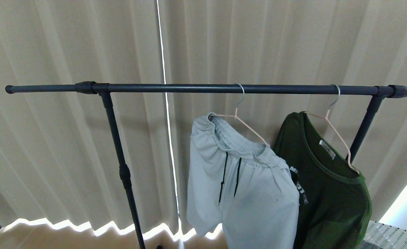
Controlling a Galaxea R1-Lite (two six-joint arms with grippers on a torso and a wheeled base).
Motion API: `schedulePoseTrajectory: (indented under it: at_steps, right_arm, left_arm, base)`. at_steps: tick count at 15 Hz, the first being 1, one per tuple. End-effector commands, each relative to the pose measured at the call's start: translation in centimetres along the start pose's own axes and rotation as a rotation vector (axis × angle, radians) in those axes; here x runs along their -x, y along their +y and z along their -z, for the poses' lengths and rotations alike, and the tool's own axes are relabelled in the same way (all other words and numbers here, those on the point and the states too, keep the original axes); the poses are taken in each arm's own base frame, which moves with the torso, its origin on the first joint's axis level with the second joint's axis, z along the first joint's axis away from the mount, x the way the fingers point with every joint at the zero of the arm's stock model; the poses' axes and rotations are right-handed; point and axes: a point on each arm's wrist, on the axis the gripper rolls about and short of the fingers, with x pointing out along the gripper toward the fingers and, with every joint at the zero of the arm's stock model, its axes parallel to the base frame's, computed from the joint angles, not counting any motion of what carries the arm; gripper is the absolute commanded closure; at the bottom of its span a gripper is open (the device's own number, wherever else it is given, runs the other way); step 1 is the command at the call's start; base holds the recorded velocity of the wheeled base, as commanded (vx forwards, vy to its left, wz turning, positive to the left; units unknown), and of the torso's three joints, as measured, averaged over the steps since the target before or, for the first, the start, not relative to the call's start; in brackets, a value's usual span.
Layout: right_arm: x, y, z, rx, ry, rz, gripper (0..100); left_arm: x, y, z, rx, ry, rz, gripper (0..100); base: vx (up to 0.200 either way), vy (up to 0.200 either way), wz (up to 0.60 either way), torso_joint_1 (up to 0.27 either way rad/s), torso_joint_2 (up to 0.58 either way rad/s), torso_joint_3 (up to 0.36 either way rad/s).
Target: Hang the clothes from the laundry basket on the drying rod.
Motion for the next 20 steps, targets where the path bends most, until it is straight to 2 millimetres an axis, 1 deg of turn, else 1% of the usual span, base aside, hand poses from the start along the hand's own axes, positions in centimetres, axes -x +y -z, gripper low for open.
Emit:
schedulePoseTrajectory:
  at_steps: [1,20]
  right_arm:
    - [0.01,0.00,0.01,0.000,-0.002,0.000,0]
    - [0.02,0.01,0.00,0.000,0.000,-0.005,0]
  left_arm:
    - [0.01,0.00,0.00,0.000,-0.001,0.000,0]
    - [0.01,0.00,0.00,0.000,-0.001,0.000,0]
  base:
    - [0.000,0.000,0.00,0.000,0.00,0.000]
    - [0.000,0.000,0.00,0.000,0.00,0.000]
